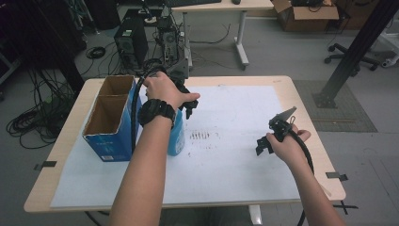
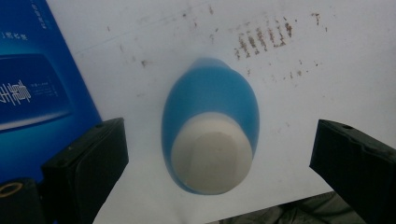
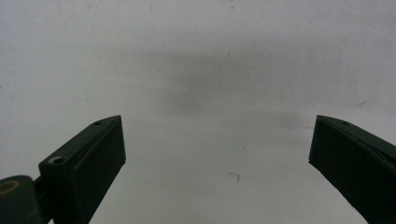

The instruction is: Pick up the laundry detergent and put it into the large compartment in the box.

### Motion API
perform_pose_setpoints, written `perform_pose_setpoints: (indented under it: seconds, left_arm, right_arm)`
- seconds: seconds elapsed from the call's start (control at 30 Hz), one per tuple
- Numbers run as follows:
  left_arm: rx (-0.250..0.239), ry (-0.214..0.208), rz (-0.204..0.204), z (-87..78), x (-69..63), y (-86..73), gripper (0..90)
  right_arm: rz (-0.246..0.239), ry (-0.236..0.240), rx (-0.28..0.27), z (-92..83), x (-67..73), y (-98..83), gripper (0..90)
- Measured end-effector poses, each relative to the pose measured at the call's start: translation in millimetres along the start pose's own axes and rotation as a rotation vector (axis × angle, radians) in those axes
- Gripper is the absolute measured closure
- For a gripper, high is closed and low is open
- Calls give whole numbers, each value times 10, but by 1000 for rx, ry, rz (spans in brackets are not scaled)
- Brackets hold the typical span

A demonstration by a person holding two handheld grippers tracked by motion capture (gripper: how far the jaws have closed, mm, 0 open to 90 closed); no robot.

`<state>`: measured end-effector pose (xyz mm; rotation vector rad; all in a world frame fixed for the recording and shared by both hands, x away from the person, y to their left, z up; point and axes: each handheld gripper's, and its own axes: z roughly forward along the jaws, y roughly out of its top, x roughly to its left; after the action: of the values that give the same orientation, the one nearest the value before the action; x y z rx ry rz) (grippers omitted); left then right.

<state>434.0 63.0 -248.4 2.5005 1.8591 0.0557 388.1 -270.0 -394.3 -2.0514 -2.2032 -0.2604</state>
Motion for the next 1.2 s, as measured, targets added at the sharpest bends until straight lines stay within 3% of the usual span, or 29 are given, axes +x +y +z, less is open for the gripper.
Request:
perform_pose_setpoints:
  seconds: [0.6,1.2]
  left_arm:
    - [23,-4,-7,279,-12,-13,45]
    - [29,-8,-13,396,-14,-22,48]
  right_arm:
    - [5,6,9,53,-14,-22,38]
    - [5,12,17,92,-9,-29,38]
